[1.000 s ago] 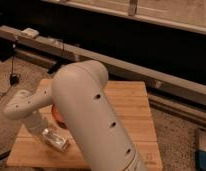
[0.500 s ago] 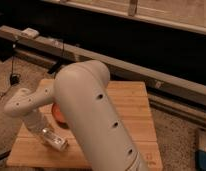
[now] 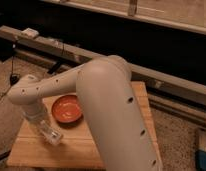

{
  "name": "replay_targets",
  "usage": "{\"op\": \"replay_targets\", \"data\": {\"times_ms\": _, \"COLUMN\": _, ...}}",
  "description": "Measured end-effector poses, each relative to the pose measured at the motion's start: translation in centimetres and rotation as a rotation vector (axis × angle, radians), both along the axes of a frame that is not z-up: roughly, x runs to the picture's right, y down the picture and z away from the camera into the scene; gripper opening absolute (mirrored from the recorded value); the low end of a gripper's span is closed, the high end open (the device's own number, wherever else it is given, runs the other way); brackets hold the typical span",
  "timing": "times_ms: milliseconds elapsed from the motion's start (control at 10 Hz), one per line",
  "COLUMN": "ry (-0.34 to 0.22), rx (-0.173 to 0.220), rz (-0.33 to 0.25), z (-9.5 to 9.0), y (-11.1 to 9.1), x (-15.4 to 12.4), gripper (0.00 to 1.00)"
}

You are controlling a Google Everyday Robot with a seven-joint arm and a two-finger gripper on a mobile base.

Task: Place the bottle in the ceramic bowl

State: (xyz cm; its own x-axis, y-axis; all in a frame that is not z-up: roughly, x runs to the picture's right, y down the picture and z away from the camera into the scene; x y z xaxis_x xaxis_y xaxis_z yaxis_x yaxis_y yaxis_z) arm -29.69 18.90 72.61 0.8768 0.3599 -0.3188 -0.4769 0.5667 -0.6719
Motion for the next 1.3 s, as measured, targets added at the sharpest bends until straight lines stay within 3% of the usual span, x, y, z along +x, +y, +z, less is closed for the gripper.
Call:
{"op": "replay_targets", "data": {"times_ms": 300, "ry": -0.007, "rx": 0.023, "rz": 0.099, "z": 1.7, "y": -4.8, "x": 0.1, "gripper": 0.0}}
{"op": "replay_targets", "data": {"times_ms": 900, "ry": 0.002, "rx": 0.05, "rz": 0.209, "z": 5.7, "y": -11.3, "x": -0.9, "gripper": 0.0}}
{"op": "replay_targets", "data": {"times_ms": 1300, "ry": 0.044, "rx": 0.055, "rz": 0.282, "z": 8.0, "y": -13.8, "x": 1.1, "gripper": 0.0}}
